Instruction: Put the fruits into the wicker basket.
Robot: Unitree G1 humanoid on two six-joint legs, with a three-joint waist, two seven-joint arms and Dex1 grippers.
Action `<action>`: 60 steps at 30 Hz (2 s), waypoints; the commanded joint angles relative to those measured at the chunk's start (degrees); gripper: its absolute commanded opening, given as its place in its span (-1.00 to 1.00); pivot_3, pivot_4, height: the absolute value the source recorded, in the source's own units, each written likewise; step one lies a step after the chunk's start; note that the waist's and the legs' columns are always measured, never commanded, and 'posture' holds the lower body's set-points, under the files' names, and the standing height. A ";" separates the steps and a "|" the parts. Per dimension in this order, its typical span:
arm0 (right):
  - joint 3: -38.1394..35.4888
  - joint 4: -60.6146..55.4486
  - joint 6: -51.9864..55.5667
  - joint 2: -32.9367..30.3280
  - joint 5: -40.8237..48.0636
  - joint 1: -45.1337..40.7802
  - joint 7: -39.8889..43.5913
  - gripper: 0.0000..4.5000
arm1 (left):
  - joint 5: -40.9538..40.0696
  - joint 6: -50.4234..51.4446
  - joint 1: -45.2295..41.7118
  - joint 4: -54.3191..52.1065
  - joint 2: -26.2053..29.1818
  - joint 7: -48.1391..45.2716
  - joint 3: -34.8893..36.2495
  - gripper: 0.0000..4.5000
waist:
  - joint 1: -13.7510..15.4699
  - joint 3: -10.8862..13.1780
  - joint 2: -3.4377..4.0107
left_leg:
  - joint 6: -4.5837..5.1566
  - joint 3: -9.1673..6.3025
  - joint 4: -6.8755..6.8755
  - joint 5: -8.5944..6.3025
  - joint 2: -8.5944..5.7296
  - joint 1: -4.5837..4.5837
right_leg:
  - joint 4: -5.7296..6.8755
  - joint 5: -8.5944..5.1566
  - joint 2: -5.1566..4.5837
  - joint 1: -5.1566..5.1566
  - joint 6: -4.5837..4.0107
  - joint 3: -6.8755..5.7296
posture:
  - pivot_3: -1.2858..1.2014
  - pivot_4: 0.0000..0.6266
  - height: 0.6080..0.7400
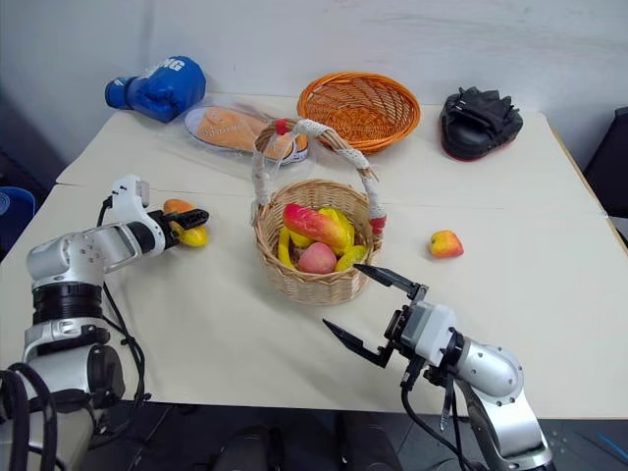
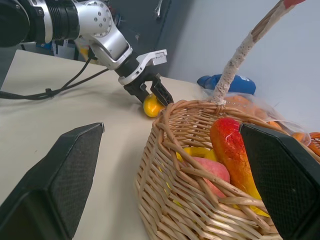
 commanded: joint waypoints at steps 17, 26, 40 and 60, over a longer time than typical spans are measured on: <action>-10.31 -8.42 2.59 -1.26 2.36 7.25 -7.56 1.00 | -10.08 -17.20 19.42 -35.63 21.96 -60.81 -4.49 0.05 | -1.19 0.16 0.27 | -0.16 0.04 -0.13 0.04 0.12 0.02 | 0.11 -0.09 -0.02 -0.08 -0.07 0.04 | 0.03 -0.52 1.00; -12.05 -11.34 5.94 -0.78 1.68 8.96 -11.13 1.00 | 5.29 -34.83 4.17 -36.64 4.82 -53.07 -22.65 0.05 | 0.49 0.14 0.25 | 0.32 -0.13 -0.01 0.08 -0.23 -0.01 | -0.12 0.16 -0.11 0.25 0.22 0.17 | 0.03 -0.52 1.00; -19.46 -16.96 11.50 1.99 1.98 15.06 -19.41 1.00 | 7.33 -43.28 0.56 -25.44 0.37 -55.96 -22.72 0.98 | -1.07 0.21 0.36 | 0.15 0.05 0.00 0.01 -0.06 -0.02 | -0.06 0.11 0.23 -0.09 0.25 0.71 | 0.03 -0.52 1.00; -30.24 2.43 15.17 -3.01 11.72 15.32 -9.83 1.00 | -7.50 -30.05 26.53 -33.89 18.61 -61.04 -0.62 0.98 | -2.08 0.28 0.48 | 0.31 0.14 -0.20 -0.11 -0.15 0.24 | -0.08 0.13 -0.07 0.10 0.23 0.71 | 0.03 -0.52 1.00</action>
